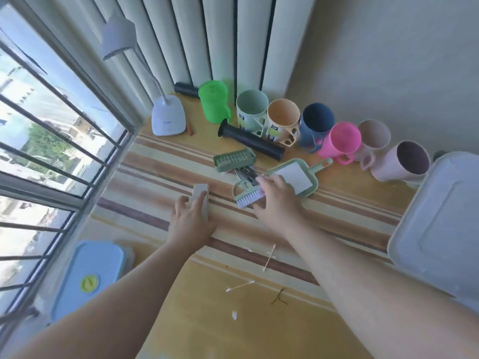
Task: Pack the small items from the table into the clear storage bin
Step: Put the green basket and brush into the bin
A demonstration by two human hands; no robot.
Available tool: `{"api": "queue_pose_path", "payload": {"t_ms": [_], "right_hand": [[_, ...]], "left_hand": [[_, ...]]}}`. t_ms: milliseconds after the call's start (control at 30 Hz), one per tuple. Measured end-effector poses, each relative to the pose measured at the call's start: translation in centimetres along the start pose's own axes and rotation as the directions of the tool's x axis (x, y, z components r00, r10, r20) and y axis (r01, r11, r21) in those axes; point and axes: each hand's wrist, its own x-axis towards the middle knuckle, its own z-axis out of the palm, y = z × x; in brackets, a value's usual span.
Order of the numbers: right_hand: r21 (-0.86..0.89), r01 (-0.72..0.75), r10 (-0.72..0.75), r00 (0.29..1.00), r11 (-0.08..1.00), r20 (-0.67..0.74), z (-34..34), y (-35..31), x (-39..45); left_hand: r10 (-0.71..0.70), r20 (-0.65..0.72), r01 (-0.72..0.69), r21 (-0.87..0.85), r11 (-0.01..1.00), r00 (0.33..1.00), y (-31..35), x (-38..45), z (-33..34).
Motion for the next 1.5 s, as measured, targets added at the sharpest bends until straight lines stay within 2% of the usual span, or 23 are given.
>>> {"api": "queue_pose_path", "payload": {"t_ms": [133,267,367,533,600,700,767,967,1133,1367,1500], "right_hand": [[-0.019,0.098,-0.099,0.991,0.995,-0.089,-0.6,-2.2,4.6],[-0.173,0.123,-0.125,0.992,0.977,0.001,-0.4,-3.6,7.9],[-0.206,0.120,-0.113,0.993,0.971,0.045,0.2,-3.6,8.7],[-0.121,0.145,-0.161,0.978,0.982,-0.132,0.8,-2.6,6.5],[-0.024,0.146,-0.148,0.966,0.989,-0.211,0.3,-2.1,4.9],[0.178,0.155,-0.092,0.943,0.972,-0.320,-1.5,-0.7,1.6],[0.298,0.161,-0.051,0.938,0.941,-0.344,-3.3,0.7,-1.4],[0.552,0.099,0.070,0.958,0.828,-0.278,-9.8,6.4,-11.4],[0.603,0.055,0.151,0.946,0.796,-0.286,-13.6,11.7,-20.4],[0.618,0.062,0.224,0.900,0.784,-0.375,-18.0,22.9,-34.3],[0.533,-0.076,0.333,0.852,0.843,-0.405,-18.8,31.7,-43.6]], "left_hand": [[0.023,-0.021,-0.024,-0.033,0.999,1.000,-0.6,1.9,-0.2],[0.056,-0.026,-0.057,-0.049,0.997,0.998,-1.5,2.1,-1.2],[0.064,-0.031,-0.066,-0.077,0.995,0.997,-2.1,1.4,-1.8],[0.107,-0.040,-0.111,-0.145,0.983,0.993,-2.4,-1.0,-2.5],[0.124,-0.034,-0.128,-0.160,0.979,0.992,-2.2,-2.1,-3.0],[0.166,-0.018,-0.166,-0.180,0.969,0.986,-0.8,-4.3,-3.7],[0.196,-0.020,-0.196,-0.194,0.961,0.980,0.8,-5.9,-4.2],[0.374,-0.052,-0.377,-0.177,0.909,0.926,8.6,-11.6,-4.5],[0.494,-0.057,-0.497,-0.138,0.857,0.868,16.8,-18.5,-2.5],[0.675,-0.049,-0.675,-0.123,0.727,0.736,27.1,-30.0,4.7],[0.698,0.003,-0.683,-0.203,0.701,0.716,31.6,-35.3,10.1]]}}
